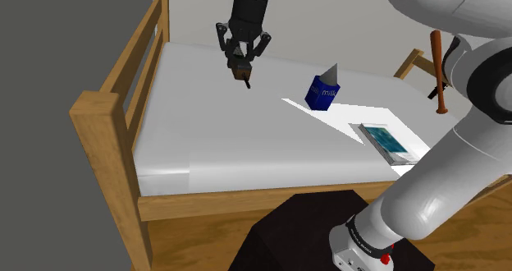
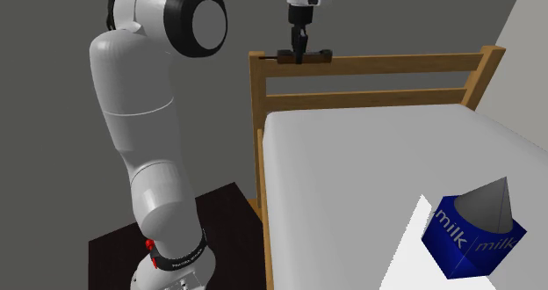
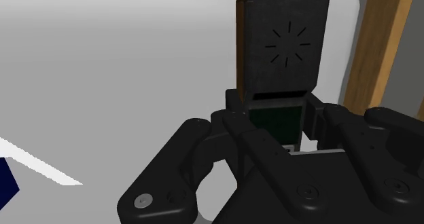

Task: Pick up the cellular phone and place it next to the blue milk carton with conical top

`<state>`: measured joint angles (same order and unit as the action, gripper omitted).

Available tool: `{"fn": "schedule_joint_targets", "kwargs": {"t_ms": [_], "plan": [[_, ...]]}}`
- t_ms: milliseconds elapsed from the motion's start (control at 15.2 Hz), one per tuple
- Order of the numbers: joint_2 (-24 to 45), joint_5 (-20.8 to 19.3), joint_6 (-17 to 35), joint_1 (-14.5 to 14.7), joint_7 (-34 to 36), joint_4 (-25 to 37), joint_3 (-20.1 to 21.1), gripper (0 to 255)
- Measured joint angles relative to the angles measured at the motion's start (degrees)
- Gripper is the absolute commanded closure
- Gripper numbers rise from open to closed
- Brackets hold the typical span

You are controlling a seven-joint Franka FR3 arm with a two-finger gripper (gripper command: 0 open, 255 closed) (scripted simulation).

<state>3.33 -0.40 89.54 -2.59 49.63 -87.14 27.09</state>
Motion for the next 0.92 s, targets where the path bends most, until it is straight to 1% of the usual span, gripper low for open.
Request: {"fn": "schedule_joint_targets", "kwargs": {"t_ms": [198, 330, 528, 792, 924], "plan": [[0.8, -0.4, -2.7, 0.1, 0.1, 3.5, 0.0, 255], [0.3, -0.1, -3.5, -0.3, -0.5, 3.8, -0.2, 255], [-3.1, 1.4, -2.7, -2.6, -4.7, -0.2, -2.2, 255], [-6.3, 2.5, -2.8, -5.5, -10.6, -3.1, -5.2, 255], [-8.8, 3.2, -2.7, -7.0, -13.8, -5.8, -7.1, 255]]}}
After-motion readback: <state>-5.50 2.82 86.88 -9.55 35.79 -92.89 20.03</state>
